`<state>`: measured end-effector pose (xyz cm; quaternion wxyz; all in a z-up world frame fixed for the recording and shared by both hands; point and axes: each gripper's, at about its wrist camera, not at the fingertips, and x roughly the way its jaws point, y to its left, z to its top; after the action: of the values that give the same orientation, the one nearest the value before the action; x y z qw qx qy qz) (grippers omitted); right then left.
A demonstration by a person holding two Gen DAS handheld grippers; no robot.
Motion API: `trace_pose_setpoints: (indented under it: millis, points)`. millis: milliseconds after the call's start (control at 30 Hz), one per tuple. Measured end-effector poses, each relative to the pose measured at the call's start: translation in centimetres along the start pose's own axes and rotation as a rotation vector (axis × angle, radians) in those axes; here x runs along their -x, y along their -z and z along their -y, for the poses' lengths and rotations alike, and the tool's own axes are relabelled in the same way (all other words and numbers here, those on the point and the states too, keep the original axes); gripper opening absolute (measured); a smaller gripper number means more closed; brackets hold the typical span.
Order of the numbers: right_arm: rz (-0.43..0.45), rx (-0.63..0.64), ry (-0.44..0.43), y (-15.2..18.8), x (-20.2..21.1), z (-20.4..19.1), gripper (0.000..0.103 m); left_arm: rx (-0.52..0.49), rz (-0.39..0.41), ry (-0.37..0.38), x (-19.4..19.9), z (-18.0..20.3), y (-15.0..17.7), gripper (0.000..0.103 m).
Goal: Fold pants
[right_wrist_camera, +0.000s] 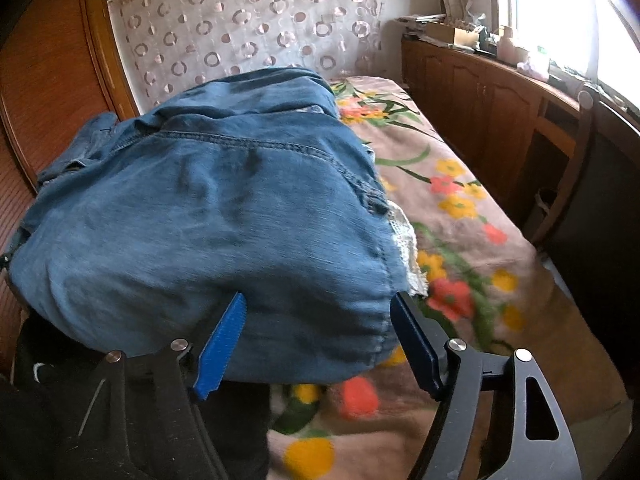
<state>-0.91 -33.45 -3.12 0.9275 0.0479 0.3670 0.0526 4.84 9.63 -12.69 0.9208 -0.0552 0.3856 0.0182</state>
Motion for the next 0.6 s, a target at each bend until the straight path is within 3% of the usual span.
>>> trace_pose_setpoints:
  millis: [133,400,600]
  points:
    - [0.020,-0.003,-0.014,0.1,-0.5,1.5,0.076,-0.001,-0.002,-0.001,0.0,0.0,0.0,0.077]
    - [0.024,-0.011,-0.181,0.9,-2.2,5.0,0.075,-0.023,-0.005,-0.018,-0.3,0.4,-0.5,0.077]
    - [-0.016,-0.042,-0.245,1.3,-2.4,7.1,0.065,-0.026,-0.005,-0.019,-0.3,0.5,-0.5,0.077]
